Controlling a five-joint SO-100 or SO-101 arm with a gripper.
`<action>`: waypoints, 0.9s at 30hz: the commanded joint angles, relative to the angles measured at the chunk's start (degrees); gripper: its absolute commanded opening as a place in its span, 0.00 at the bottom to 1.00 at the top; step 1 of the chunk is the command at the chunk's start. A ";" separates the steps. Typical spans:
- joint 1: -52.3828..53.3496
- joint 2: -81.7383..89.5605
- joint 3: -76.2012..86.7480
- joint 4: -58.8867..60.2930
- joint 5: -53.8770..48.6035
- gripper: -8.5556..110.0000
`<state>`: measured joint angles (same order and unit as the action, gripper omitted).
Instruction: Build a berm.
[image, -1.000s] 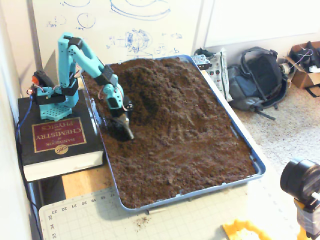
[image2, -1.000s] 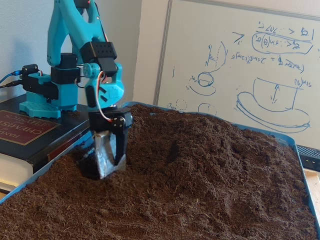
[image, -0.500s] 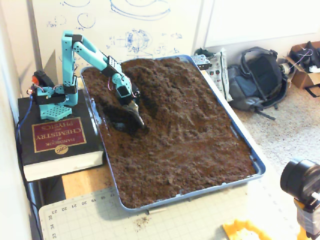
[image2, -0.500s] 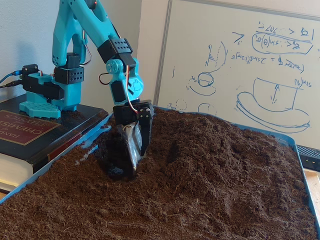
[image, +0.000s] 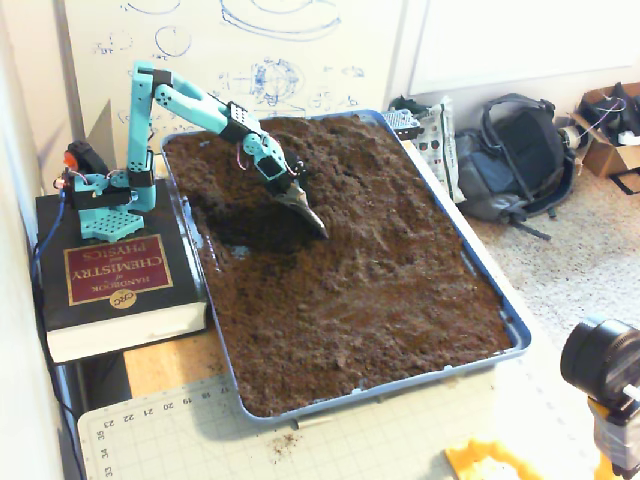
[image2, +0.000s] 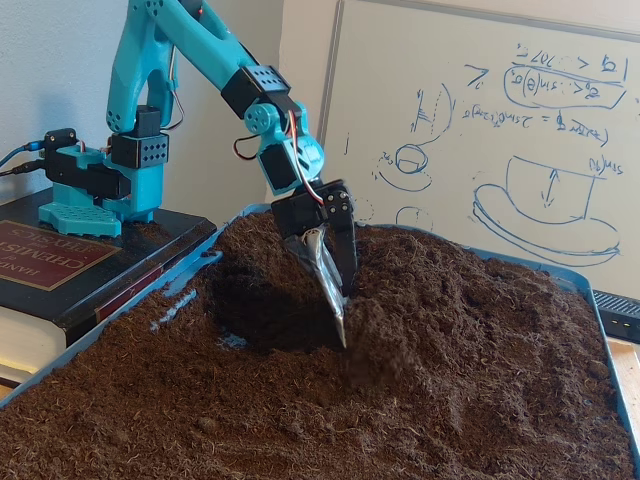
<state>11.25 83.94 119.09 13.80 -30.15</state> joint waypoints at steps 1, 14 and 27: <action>-0.44 13.89 -2.99 5.54 0.53 0.07; 4.39 26.37 0.53 44.47 12.48 0.08; -7.56 -6.77 11.16 14.41 16.61 0.08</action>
<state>8.44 80.86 130.78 36.04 -14.15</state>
